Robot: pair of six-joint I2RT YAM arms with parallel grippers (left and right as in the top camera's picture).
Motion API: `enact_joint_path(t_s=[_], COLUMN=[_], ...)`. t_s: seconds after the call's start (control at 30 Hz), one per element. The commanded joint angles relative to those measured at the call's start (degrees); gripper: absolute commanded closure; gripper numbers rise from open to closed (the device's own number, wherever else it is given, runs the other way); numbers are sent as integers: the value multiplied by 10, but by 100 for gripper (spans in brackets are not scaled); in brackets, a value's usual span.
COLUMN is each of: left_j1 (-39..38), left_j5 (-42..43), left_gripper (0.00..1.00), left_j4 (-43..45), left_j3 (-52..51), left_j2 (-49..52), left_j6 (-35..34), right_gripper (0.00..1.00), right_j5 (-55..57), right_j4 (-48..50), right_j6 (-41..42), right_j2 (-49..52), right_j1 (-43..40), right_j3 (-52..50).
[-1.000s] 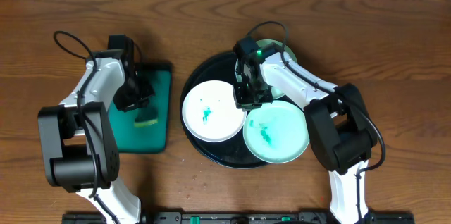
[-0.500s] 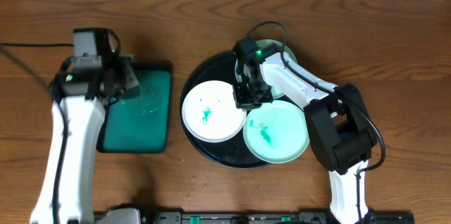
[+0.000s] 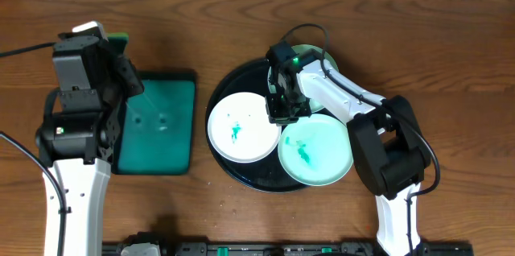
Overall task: Clean dirty plates on tray and stack at the side
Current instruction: 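Lift the wet sponge with the left gripper out of the water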
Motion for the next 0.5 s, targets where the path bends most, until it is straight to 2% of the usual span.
enact_joint_path(t_s=[0.0,0.47], left_j1=[-2,-2], left_j5=[-10,-10], left_gripper=[93,93], left_j4=[12,14], left_j3=[2,2], left_j2=[-4,-4], left_j6=[18,24], right_gripper=[99,99], right_j5=[-3,-3], right_j4=[5,4], right_j6=[-5,-5], right_j2=[8,8], right_j1=[2,2], right_j3=[-1,-1])
